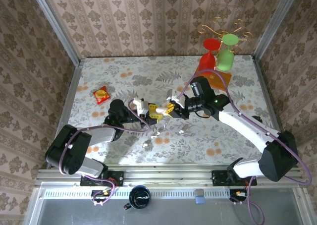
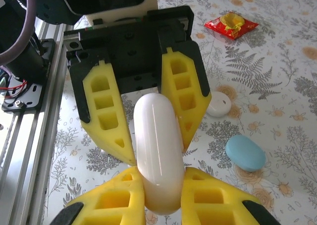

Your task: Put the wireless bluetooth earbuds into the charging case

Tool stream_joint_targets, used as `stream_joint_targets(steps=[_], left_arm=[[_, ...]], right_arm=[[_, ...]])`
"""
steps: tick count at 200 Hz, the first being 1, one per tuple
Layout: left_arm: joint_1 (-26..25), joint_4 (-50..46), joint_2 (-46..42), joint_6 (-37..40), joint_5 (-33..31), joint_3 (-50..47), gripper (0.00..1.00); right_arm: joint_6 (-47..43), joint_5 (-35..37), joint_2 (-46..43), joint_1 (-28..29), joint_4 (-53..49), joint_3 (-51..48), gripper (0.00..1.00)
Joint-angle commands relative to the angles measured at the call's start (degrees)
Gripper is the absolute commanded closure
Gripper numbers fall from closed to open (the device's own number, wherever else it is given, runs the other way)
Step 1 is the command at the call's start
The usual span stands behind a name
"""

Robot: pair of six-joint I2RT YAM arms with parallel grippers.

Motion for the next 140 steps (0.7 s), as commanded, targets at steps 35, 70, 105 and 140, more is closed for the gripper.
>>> stream_joint_targets(steps=[35, 70, 105, 140], left_arm=[[-0.48, 2.95, 0.25, -0.62, -0.74, -0.66, 0.83], [-0.51, 2.48, 0.25, -0.11, -1.51, -1.18, 0.69], [-0.49, 2.98, 1.16, -0.10, -0.48, -0.66, 0.76], [-0.41, 5.73, 2.68, -1.77, -0.51, -0.83, 0.84]], right_arm=[[0.51, -0.77, -0.08, 0.40, 3.07, 0.41, 0.85], [0.61, -1.16, -0.74, 0.35, 4.42, -0.21, 0.85], [1.06, -1.62, -0.34, 0.39, 4.94, -0.24, 0.85], [1.35, -0.99, -0.99, 0.32, 5.09, -0.61, 0.85]])
